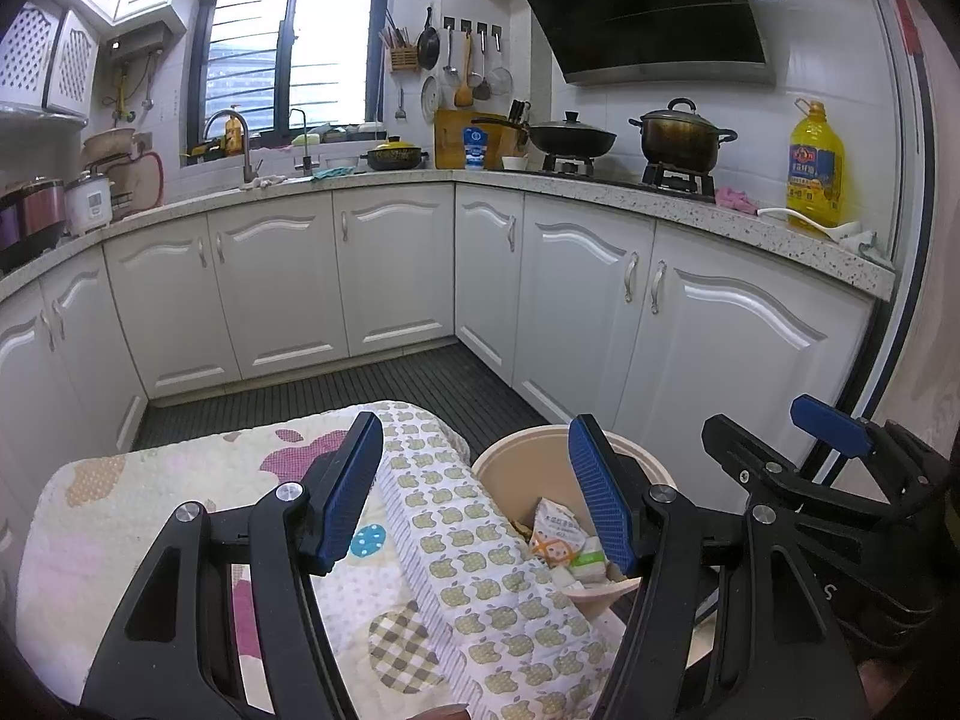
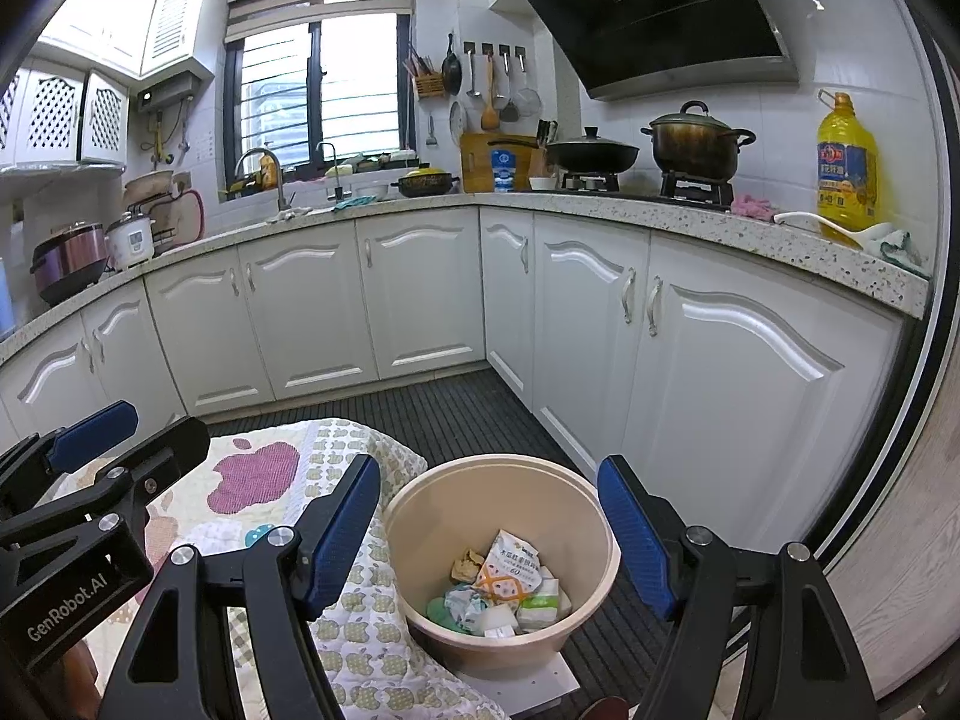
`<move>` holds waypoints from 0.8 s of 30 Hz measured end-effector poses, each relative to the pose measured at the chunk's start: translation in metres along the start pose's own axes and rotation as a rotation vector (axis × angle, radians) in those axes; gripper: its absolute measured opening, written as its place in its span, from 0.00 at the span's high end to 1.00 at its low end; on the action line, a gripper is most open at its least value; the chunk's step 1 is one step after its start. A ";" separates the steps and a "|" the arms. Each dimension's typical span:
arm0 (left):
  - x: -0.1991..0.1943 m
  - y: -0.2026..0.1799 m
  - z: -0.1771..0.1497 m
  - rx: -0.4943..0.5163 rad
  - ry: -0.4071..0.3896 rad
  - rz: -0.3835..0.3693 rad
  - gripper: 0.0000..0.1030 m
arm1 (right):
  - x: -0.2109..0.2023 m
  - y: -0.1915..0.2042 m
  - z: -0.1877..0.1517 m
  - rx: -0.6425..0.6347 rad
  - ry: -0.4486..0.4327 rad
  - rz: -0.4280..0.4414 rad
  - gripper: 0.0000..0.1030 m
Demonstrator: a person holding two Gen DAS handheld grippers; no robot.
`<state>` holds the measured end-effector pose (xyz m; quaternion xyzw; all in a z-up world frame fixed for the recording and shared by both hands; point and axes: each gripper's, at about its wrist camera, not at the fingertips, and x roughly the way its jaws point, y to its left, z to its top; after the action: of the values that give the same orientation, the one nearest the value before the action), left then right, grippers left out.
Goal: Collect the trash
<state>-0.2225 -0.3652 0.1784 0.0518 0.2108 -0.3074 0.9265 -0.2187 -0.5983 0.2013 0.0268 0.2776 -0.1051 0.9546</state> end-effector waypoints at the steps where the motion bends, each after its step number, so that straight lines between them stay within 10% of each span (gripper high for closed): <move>1: 0.000 0.000 0.000 0.001 0.000 0.001 0.38 | 0.000 0.000 0.000 0.000 0.001 0.001 0.29; 24: 0.005 0.003 -0.003 -0.001 0.016 0.005 0.38 | 0.011 -0.006 -0.001 0.002 0.027 0.008 0.28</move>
<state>-0.2179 -0.3647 0.1736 0.0542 0.2181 -0.3043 0.9257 -0.2112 -0.6060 0.1945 0.0301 0.2904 -0.1013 0.9510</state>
